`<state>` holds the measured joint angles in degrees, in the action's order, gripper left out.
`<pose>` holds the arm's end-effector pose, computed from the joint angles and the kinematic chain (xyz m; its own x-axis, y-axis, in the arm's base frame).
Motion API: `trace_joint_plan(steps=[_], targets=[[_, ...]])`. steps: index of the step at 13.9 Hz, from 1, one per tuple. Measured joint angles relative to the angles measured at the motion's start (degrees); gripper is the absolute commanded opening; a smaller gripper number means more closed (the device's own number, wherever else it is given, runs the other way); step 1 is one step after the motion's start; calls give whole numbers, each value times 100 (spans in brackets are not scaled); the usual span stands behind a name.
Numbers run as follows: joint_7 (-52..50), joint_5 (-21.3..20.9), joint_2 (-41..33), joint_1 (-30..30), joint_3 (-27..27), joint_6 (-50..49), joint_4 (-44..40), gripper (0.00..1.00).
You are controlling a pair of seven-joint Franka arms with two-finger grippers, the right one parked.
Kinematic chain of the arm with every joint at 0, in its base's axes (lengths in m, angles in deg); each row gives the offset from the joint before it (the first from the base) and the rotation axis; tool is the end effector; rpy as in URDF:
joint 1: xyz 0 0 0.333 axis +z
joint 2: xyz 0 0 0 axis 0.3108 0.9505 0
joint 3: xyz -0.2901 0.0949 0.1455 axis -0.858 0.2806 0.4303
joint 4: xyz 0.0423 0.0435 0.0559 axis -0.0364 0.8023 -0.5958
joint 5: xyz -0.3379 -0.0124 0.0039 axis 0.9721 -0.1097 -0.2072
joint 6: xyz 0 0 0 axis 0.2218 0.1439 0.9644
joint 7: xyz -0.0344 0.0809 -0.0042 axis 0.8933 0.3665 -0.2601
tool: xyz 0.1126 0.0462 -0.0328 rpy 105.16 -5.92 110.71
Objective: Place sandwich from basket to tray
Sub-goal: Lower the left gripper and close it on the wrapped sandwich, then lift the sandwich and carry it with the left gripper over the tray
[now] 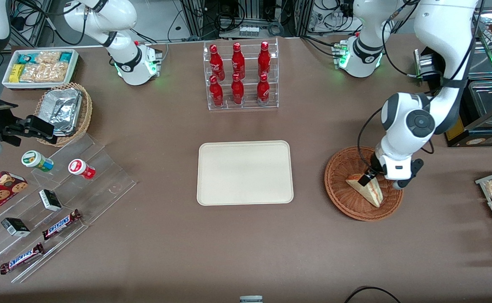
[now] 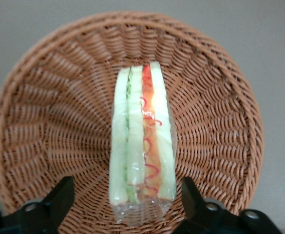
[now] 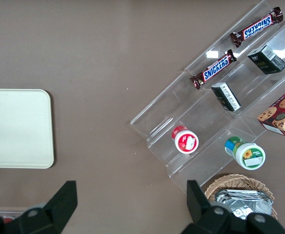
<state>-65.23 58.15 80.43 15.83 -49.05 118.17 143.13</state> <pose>0.5305 -0.0918 0.3126 0.7241 0.6877 0.0524 0.6845 -0.7259 0.0669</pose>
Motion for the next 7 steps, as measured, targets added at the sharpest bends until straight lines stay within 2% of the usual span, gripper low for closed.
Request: trace_joint_plan(steps=[1,2,7], targets=[[-12,0,72,-22,0,69,-5,13],[-23,0,123,-32,0,117,-35,0],[-23,-13,172,-32,5,108,-285,0]])
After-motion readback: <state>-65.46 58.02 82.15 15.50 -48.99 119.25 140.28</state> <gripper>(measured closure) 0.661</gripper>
